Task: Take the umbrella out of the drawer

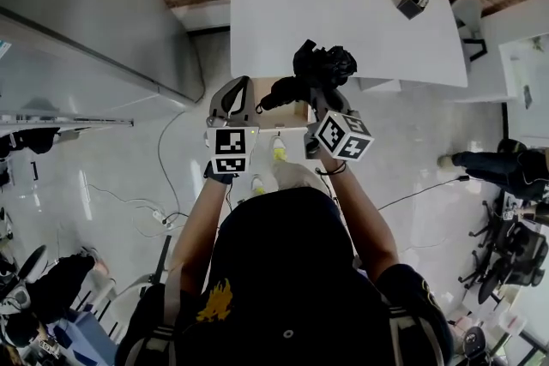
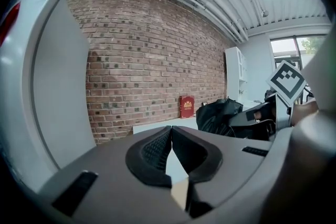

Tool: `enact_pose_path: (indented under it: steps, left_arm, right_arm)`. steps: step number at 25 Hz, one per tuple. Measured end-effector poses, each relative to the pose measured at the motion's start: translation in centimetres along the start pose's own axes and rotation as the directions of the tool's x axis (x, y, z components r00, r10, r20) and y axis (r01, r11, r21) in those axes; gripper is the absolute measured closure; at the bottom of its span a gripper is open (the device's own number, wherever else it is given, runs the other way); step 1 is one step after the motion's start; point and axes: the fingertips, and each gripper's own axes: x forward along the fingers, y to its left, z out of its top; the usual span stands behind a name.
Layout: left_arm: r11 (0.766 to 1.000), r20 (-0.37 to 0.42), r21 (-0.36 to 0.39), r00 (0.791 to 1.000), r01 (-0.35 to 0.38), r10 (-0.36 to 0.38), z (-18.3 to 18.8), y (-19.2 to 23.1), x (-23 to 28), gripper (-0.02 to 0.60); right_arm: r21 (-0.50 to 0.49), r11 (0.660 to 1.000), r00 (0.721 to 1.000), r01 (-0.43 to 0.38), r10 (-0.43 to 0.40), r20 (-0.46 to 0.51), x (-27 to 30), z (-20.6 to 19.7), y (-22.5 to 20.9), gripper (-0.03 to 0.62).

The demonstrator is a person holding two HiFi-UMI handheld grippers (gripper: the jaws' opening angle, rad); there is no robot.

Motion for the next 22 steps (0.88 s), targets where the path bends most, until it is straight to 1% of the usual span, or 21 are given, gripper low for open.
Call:
enact_pose_path:
  steps: [8, 16, 22]
  left_arm:
    - [1.000, 0.032, -0.005, 0.999, 0.008, -0.008, 2.0, -0.1, -0.2, 0.563]
    - [1.000, 0.063, 0.009, 0.998, 0.002, -0.002, 3.6, 0.0, -1.0, 0.563]
    - [1.000, 0.083, 0.019, 0.997, -0.005, 0.004, 4.7, 0.1, -1.4, 0.563]
  right_arm:
    - [-0.051, 0.998, 0.996, -0.043, 0.047, 0.082, -2.2, 4.2, 1.9, 0.554]
    - [-0.125, 0.988, 0.983, -0.090, 0.108, 0.151, -4.8, 7.1, 4.8, 0.554]
    - [-0.152, 0.982, 0.971, -0.111, 0.139, 0.192, -6.5, 8.9, 6.1, 0.555]
